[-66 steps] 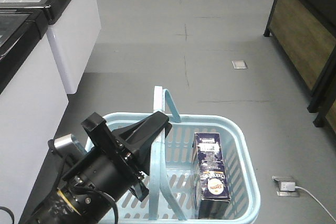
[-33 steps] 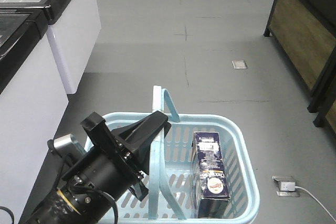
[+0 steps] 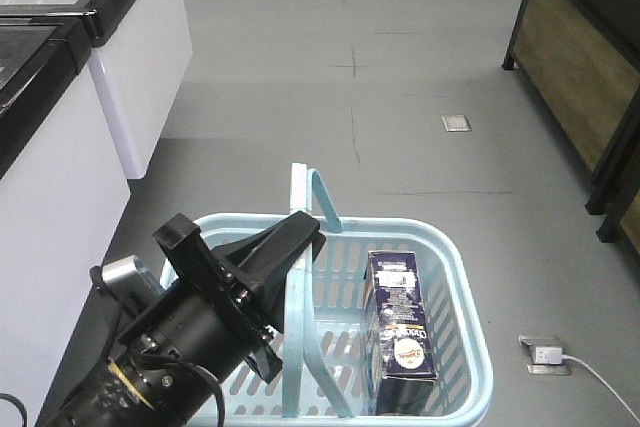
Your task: Left arm holds basket, right arm returns cookies
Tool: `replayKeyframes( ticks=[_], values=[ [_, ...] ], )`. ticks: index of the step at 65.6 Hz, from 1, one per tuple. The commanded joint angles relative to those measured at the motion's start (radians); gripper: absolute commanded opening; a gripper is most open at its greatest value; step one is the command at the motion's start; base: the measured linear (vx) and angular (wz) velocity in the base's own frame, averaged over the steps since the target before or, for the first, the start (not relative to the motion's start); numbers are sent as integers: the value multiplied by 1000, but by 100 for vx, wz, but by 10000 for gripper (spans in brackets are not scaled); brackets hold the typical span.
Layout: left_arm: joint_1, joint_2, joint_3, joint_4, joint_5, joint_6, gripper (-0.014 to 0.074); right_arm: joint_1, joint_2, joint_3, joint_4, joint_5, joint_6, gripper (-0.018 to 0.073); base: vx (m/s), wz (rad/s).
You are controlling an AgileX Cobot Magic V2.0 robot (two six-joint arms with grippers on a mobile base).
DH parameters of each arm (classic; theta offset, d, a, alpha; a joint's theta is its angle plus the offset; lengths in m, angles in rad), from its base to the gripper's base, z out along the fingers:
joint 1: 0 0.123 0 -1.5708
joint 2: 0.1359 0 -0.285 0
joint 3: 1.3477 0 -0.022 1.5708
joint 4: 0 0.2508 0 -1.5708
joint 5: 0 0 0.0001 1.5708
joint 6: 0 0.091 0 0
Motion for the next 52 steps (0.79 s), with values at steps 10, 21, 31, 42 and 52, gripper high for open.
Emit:
replayKeyframes(
  ticks=[10,21,31,42,52],
  values=[
    [-7,-38,-29,18,-280,-5,-3,-1,-13,18,-3,-70,-6,-9,0,0],
    [-7,-38,-29,18,-280,-5,-3,-1,-13,18,-3,-70,-6,-9,0,0],
    [-7,-38,-29,18,-280,-5,-3,-1,-13,18,-3,-70,-6,-9,0,0],
    [-7,-38,-29,18,-280,-5,-3,-1,-13,18,-3,-70,-6,-9,0,0],
    [-7,-38,-29,18,-280,-5,-3,-1,-13,18,-3,-70,-6,-9,0,0]
  ],
)
